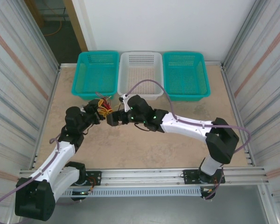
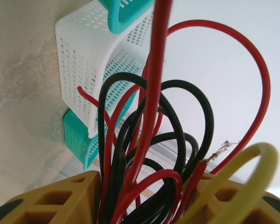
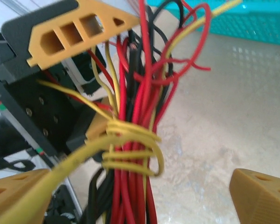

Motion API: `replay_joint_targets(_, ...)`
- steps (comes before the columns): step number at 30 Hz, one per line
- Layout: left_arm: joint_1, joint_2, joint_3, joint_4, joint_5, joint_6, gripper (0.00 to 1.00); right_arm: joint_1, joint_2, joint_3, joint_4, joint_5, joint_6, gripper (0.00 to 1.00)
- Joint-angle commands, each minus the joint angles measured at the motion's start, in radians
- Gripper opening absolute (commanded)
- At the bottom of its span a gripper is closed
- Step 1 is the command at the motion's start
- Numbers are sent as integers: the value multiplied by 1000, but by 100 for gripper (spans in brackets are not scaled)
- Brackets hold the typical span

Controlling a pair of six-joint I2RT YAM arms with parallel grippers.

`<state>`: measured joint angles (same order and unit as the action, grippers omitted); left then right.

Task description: Untangle the cables

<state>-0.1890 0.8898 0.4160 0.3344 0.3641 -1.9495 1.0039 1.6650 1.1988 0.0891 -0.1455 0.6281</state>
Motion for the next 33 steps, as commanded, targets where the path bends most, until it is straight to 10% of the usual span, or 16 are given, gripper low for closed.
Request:
replay_joint_targets(1,5,-5,3,33,-20,-25,0,3,32,58,67,-24,31,79)
replay_joint_targets(13,5,38,18,69,1,5,0,-46,38,85,-24,-89,54,0)
replay_joint_targets(16,5,40,45,29,27,80,17,-80,16,88,-62,-101,68,0)
replay_joint_targets(19,35,42,142,-111,125,370,89,-121,-27,96,-127,-116,60,0)
replay_joint_targets(20,43,40,204,-250,154,492,99,-141,-46,96,-150,-127,54,0)
replay_joint_targets(26,85,39,439,-744,167,1076,99,-287,-127,90,-266,-339,24,0)
replay_joint_targets(33,145,218,491,-497,644,1110,99,-390,-177,95,-337,-609,-61,0)
